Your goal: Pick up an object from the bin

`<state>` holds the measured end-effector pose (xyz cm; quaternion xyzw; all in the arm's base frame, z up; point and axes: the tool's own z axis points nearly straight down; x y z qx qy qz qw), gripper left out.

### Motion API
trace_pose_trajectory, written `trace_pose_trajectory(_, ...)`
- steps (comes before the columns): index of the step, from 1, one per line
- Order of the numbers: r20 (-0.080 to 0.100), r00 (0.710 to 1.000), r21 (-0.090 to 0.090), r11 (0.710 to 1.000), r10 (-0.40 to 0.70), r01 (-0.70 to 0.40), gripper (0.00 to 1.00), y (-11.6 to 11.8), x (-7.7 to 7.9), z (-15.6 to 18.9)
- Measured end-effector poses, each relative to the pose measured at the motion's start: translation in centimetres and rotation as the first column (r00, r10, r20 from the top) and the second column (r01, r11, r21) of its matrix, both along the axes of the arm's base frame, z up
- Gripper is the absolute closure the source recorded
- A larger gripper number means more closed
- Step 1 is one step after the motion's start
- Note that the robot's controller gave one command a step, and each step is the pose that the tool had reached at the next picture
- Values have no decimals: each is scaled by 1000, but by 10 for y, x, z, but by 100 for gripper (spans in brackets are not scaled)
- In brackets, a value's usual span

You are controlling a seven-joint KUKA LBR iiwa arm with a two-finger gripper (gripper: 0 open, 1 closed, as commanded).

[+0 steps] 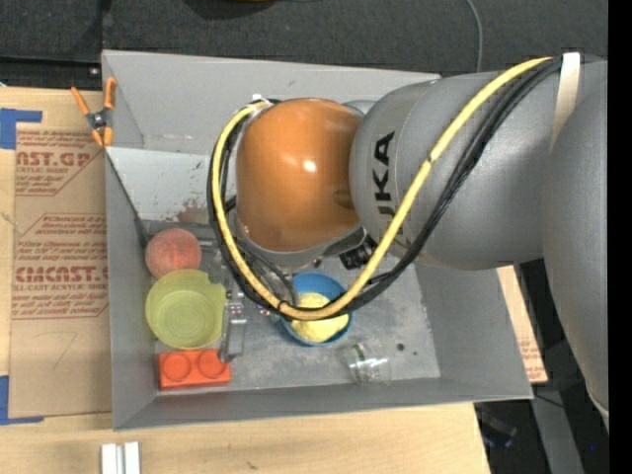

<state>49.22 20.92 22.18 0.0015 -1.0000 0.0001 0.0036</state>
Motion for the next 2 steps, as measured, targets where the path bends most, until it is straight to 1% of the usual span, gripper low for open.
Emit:
trace_pose_trajectory(1, 8, 1000, 2, 1000, -2, 2, 0, -1, 2, 4)
trace_pose_trajectory(2, 5, 961, 2, 961, 276, -276, 0, 10, -7, -96)
